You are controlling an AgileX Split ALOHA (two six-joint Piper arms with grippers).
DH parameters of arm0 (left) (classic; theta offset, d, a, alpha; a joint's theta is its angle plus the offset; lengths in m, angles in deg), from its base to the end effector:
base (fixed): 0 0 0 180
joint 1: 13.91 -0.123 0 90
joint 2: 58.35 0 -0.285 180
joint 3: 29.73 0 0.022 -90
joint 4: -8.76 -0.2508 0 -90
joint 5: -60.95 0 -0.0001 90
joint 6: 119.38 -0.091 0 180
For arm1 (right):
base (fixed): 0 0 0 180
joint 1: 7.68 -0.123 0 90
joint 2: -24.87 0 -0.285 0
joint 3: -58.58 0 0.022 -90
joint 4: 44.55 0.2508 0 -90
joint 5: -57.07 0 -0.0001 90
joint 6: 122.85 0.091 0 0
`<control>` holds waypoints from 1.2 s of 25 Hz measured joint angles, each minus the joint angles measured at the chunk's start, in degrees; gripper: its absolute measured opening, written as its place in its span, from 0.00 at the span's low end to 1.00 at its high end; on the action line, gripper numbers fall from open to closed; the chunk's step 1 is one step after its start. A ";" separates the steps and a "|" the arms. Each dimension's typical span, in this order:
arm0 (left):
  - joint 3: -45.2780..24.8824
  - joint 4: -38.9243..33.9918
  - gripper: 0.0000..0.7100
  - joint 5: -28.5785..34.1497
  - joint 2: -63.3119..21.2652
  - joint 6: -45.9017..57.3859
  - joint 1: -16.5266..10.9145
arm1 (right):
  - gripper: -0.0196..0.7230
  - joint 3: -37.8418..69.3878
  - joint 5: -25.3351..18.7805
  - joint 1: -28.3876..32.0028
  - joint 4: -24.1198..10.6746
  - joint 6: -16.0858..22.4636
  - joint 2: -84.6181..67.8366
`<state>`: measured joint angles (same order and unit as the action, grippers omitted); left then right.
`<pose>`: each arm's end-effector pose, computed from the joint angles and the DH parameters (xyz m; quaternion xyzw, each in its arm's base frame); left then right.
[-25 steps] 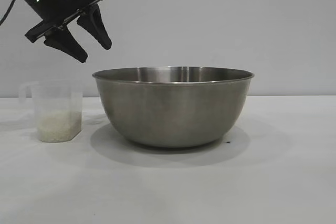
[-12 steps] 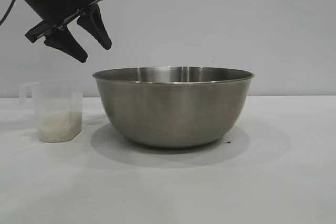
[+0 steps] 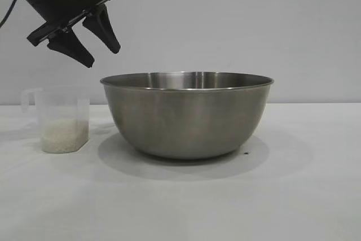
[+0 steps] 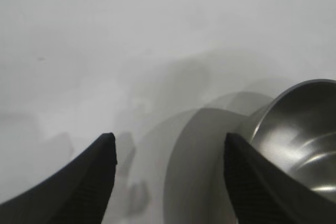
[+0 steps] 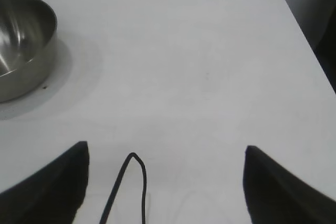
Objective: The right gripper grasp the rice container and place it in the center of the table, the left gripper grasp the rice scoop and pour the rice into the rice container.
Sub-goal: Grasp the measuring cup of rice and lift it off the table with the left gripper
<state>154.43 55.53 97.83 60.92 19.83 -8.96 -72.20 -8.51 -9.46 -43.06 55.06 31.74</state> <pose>0.4207 -0.0764 0.2203 0.1154 0.9179 -0.2247 0.3061 -0.0098 0.0019 0.2674 -0.0306 0.8726 0.0116 0.4873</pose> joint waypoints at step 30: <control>0.00 -26.37 0.60 28.37 -28.86 21.19 -3.71 | 0.75 0.00 0.09 0.00 0.00 0.00 0.00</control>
<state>154.43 29.16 126.20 32.06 41.01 -12.67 -72.20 -8.41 -9.46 -43.06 55.06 31.74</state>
